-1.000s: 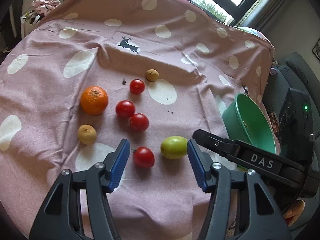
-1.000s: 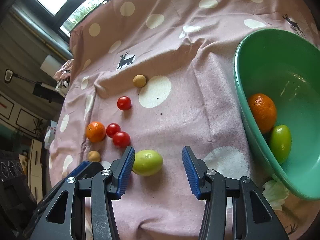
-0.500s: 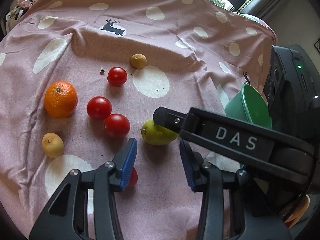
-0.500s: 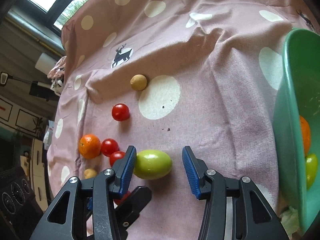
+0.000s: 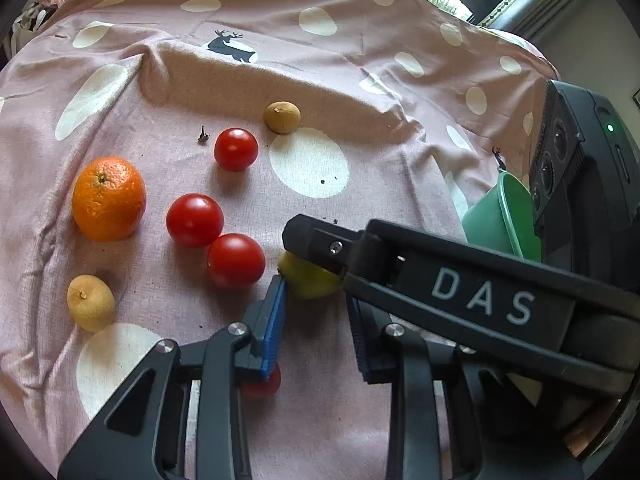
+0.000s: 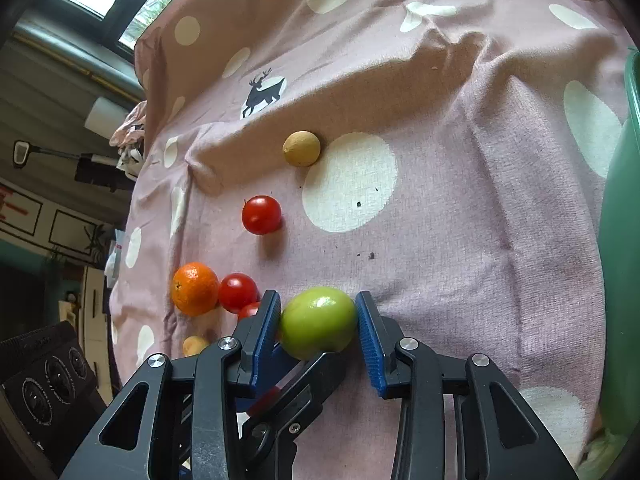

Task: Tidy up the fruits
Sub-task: 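Lift the yellow-green fruit with the right gripper and carry it over the bowl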

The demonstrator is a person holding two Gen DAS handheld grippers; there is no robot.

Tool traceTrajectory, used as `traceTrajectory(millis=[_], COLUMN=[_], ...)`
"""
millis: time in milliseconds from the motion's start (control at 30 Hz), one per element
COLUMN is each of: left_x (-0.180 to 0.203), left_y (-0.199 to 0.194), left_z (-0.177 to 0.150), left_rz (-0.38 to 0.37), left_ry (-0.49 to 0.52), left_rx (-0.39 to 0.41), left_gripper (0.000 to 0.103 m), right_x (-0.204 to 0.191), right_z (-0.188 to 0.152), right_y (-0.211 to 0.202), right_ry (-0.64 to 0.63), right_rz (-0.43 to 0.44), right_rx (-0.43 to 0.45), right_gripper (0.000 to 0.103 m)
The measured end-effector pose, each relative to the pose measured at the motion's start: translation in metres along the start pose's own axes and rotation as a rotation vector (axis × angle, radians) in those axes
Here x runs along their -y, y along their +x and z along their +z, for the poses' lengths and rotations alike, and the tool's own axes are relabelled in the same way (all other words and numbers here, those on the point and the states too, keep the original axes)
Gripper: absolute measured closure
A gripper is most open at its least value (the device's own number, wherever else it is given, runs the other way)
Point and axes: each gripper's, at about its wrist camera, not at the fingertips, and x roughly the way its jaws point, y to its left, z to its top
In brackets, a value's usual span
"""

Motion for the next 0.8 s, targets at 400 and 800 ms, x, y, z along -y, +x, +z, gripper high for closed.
traceTrajectory(millis=[400, 800], left_x=[0.015, 0.033], left_y=[-0.035, -0.08], left_z=[-0.007, -0.02], left_rz=[-0.014, -0.023], left_ry=[0.051, 0.123], left_rx=[0.101, 0.229], left_gripper=[0.073, 0.074], right_x=[-0.012, -0.037], right_z=[-0.012, -0.033], right_y=[-0.035, -0.077], right_ry=[-0.048, -0.138], right_rz=[0.029, 0.08], right_rx=[0.121, 0.26], right_gripper=[0.062, 0.062])
